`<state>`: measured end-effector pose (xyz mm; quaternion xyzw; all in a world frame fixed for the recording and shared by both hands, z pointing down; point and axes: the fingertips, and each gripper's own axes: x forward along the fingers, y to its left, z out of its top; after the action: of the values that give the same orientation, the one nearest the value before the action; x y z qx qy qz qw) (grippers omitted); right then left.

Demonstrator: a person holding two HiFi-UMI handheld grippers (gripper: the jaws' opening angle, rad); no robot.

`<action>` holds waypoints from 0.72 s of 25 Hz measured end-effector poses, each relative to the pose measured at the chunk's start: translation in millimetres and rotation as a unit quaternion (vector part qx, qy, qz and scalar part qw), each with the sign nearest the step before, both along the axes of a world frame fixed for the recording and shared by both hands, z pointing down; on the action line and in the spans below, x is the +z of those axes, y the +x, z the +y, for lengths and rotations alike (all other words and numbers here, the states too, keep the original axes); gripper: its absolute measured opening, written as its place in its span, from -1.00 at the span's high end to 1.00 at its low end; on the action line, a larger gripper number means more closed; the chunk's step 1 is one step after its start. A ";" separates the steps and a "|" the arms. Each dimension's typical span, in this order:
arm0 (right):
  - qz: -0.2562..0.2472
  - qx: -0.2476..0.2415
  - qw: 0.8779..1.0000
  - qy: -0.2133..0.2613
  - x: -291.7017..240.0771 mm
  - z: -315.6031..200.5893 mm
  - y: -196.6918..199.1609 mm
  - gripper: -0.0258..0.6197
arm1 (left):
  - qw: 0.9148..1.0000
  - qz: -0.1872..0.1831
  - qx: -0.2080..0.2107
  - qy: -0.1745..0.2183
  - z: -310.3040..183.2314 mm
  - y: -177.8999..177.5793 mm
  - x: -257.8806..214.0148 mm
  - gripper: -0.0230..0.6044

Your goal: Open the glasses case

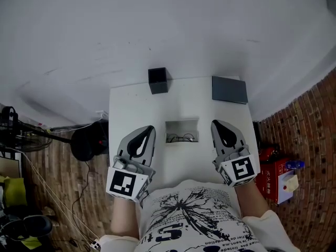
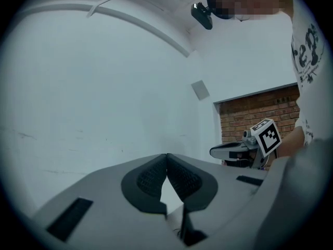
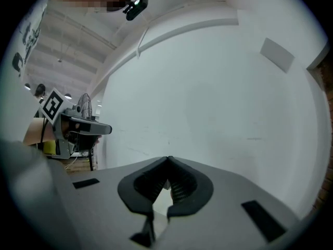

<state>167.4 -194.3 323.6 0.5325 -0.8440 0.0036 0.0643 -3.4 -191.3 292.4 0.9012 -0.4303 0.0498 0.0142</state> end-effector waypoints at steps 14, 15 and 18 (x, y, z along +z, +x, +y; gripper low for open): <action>0.013 -0.023 0.999 -0.023 15.4 9.5 -16.6 0.89 | 1.000 -0.023 0.001 -0.003 7.1 10.3 9.5 0.88; 0.010 -0.024 0.999 -0.025 16.5 10.0 -17.4 0.89 | 1.000 -0.024 0.000 -0.005 7.3 9.9 11.0 0.88; 0.001 -0.024 0.999 -0.025 16.7 9.4 -17.3 0.89 | 1.000 -0.019 0.002 -0.009 8.4 9.8 13.2 0.88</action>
<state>150.2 -184.9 340.3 0.5103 -0.8561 0.0223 0.0786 6.5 -182.8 305.6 0.9009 -0.4280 0.0707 0.0143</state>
